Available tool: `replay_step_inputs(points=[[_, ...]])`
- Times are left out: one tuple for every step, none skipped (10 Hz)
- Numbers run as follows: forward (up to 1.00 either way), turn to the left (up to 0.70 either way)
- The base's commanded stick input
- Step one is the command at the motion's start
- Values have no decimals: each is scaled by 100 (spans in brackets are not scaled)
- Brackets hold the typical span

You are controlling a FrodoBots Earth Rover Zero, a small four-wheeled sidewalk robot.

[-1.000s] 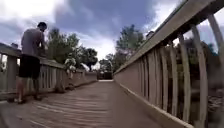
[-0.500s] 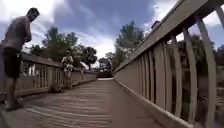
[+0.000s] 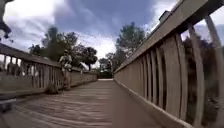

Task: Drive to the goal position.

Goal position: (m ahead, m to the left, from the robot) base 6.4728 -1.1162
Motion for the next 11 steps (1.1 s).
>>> replay_step_inputs(points=[[45,0],[45,0],[45,0],[45,0],[45,0],[45,0],[45,0],[45,0],[45,0],[45,0],[45,0]])
